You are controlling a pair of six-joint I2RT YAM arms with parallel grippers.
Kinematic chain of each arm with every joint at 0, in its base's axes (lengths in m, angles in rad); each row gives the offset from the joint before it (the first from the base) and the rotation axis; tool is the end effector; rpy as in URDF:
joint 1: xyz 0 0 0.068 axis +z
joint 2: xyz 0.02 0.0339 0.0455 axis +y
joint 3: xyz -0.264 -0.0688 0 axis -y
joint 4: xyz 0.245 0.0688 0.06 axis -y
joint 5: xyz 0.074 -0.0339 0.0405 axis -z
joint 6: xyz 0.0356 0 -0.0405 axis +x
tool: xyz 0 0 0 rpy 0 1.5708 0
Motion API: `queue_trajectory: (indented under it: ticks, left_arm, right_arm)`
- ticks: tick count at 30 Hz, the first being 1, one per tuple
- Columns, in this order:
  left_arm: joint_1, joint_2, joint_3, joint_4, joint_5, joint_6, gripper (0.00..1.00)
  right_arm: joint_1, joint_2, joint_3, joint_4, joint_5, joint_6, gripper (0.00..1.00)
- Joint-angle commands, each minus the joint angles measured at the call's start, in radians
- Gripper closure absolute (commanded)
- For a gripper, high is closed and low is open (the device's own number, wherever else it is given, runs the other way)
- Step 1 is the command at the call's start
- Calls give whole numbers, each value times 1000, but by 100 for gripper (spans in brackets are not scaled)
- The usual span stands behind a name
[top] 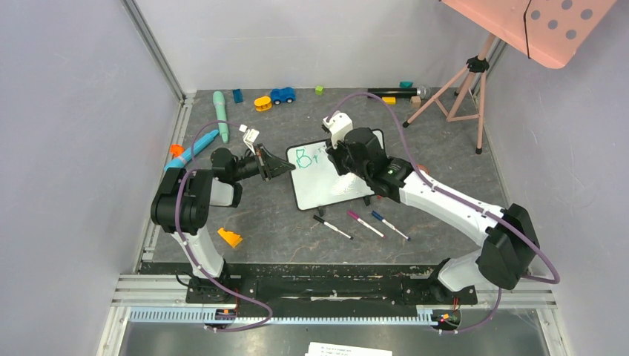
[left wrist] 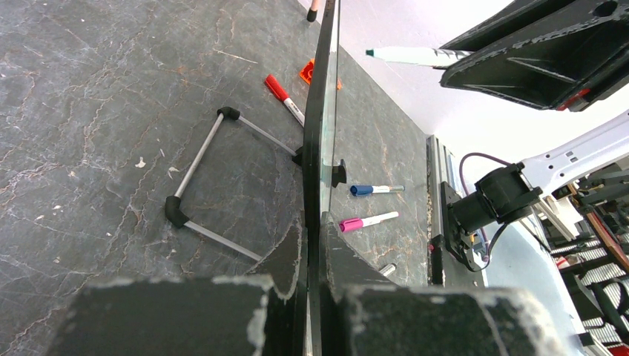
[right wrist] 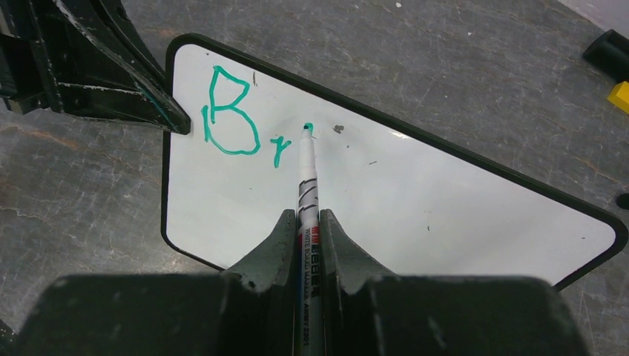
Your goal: Write a sentence on the whiteboard
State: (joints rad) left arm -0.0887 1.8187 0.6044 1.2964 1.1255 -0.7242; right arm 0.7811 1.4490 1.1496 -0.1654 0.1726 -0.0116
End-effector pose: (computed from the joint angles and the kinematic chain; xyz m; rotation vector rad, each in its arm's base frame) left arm 0.3115 -0.0600 0.1681 0.4837 1.6652 -1.4430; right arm 0.2438 0.2331 0.3117 -0.6868 1.9231 0.3089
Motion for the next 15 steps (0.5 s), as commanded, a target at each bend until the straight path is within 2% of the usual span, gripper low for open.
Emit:
queue_trajectory:
  ticks: [1,15]
  left_arm:
    - [-5,-27,-5,45,12,40,98]
    - [-5,-26,-6,45,13,41,98]
  right_arm:
    - [-3,-45,-24,53,-26,3,100]
    - [-3,-27,-67,55,-18,10,100]
